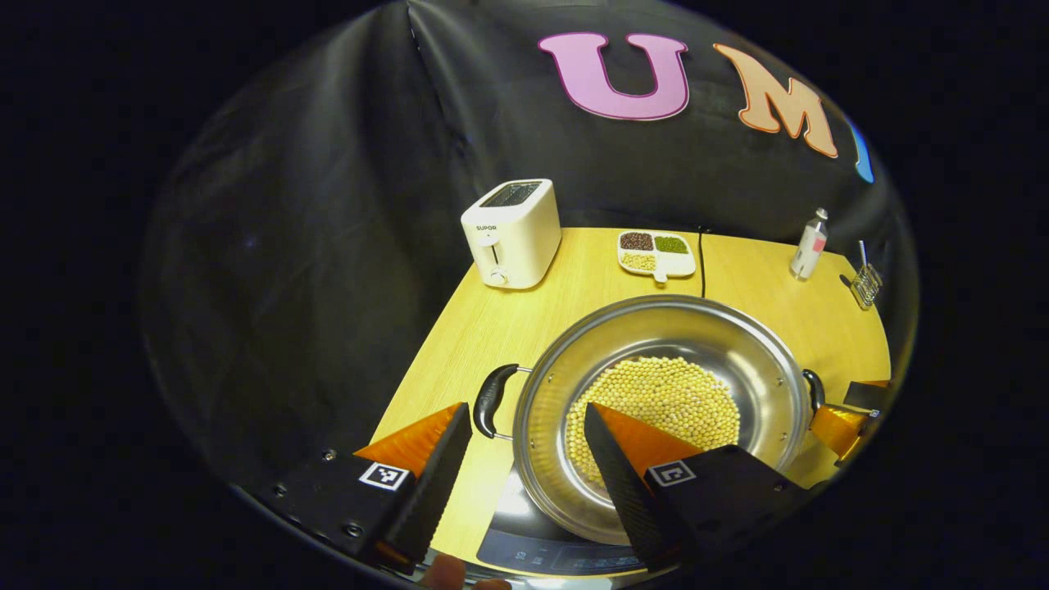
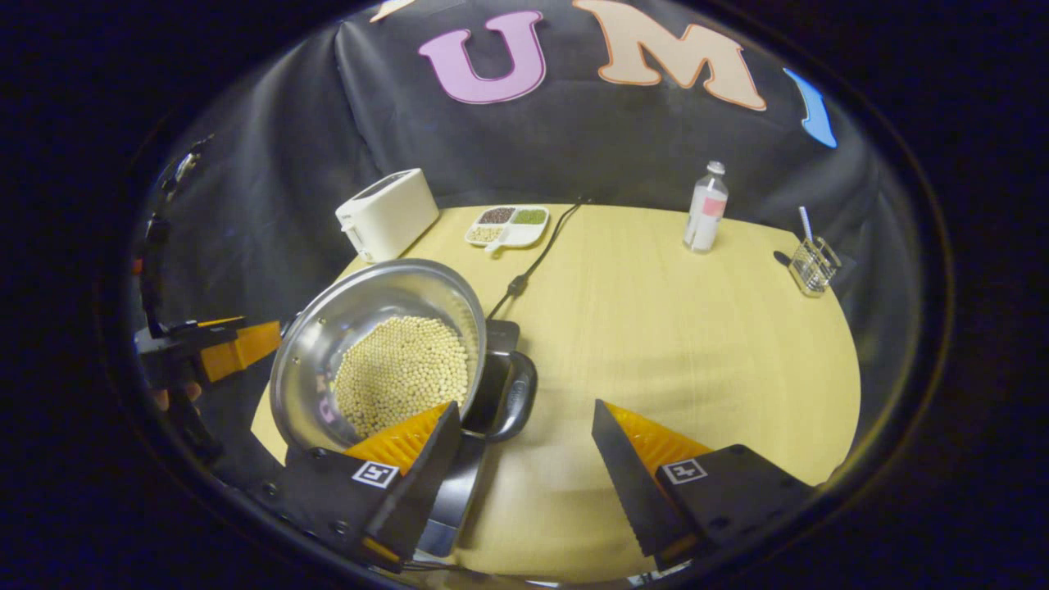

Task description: First push the handle of the pot to place it horizontally, then grasp the pot with both hands and set it on the induction cooktop.

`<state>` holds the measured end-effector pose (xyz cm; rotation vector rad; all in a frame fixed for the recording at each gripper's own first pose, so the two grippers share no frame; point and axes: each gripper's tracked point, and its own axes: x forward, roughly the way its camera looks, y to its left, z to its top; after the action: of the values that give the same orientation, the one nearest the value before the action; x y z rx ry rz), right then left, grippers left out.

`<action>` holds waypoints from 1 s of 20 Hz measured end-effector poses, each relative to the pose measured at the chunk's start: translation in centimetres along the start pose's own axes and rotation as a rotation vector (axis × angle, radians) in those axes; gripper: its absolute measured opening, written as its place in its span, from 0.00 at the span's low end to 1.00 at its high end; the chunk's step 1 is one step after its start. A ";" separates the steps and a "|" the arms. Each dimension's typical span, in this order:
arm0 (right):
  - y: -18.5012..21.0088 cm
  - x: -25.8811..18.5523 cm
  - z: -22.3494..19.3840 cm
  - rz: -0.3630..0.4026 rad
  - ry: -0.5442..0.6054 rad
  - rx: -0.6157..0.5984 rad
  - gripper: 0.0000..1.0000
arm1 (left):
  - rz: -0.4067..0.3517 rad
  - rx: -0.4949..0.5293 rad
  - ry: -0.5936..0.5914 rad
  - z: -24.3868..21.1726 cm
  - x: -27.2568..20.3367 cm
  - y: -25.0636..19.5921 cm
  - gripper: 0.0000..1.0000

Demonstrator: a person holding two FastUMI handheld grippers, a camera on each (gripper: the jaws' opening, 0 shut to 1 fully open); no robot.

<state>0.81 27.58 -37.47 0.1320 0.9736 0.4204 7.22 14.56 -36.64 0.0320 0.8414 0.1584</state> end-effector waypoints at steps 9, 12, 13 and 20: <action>-9.4 -7.0 4.8 -0.038 -0.251 -0.052 1.00 | 0.000 -0.013 -0.197 3.9 -9.3 -9.6 0.90; -13.1 -10.3 7.1 -0.077 -0.353 -0.060 1.00 | -0.033 -0.014 -0.298 7.1 -12.8 -13.8 0.90; -14.1 -11.5 7.8 -0.080 -0.382 -0.069 1.00 | -0.038 -0.011 -0.333 8.0 -14.1 -14.8 0.90; -19.6 -21.8 15.1 -0.127 -0.641 -0.080 0.99 | -0.079 0.000 -0.624 16.3 -23.4 -22.0 0.89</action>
<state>8.18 2.12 -17.94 0.1207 0.3312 0.2707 6.78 -10.18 -10.43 0.0449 0.2195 0.0658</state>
